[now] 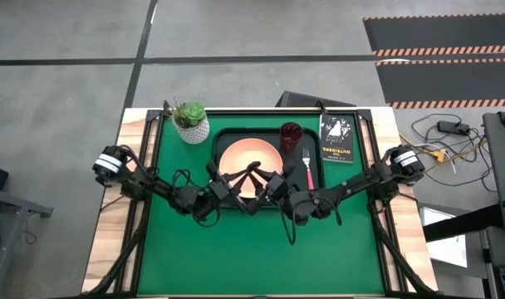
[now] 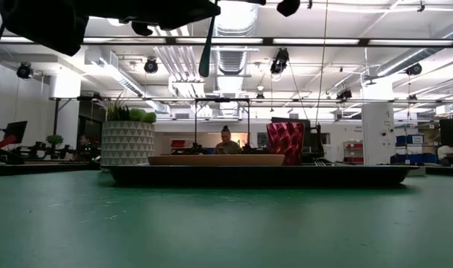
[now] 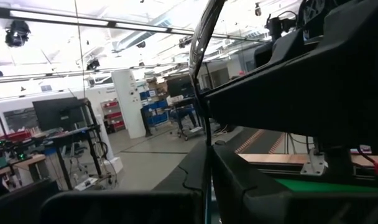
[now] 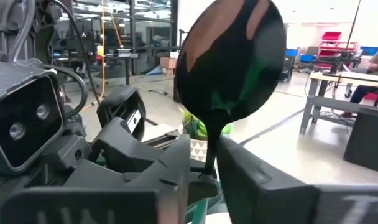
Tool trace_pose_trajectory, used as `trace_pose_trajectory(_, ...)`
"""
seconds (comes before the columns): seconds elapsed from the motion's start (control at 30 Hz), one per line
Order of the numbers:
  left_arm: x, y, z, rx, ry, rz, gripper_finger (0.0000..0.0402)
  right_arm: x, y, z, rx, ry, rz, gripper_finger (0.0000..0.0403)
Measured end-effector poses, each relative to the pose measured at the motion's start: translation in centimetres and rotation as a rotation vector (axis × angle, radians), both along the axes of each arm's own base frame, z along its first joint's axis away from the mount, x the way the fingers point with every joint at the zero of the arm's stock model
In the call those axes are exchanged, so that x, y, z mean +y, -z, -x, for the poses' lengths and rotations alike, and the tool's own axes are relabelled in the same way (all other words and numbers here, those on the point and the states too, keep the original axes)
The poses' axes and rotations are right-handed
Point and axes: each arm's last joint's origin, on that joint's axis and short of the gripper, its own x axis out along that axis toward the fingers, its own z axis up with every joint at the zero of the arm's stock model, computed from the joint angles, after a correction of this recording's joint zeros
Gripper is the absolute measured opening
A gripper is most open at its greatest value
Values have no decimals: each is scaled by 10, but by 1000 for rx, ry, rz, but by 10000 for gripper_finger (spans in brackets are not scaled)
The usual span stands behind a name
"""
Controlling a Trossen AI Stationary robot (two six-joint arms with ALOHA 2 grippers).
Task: Pick and place plate/cup/fork/spoon on tray
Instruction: Put the blue spoon on the dark green serving tray to the right of the orange plate
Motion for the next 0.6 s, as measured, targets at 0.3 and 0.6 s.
trace_pose_trajectory(0.3, -4, 0, 1, -3, 20, -3, 0, -3, -1, -2, -3, -39, 4, 10)
trace_pose_trajectory(0.6, -5, 0, 1, 10, 22, -12, 0, -2, 1, -2, 25, -46, 17, 36)
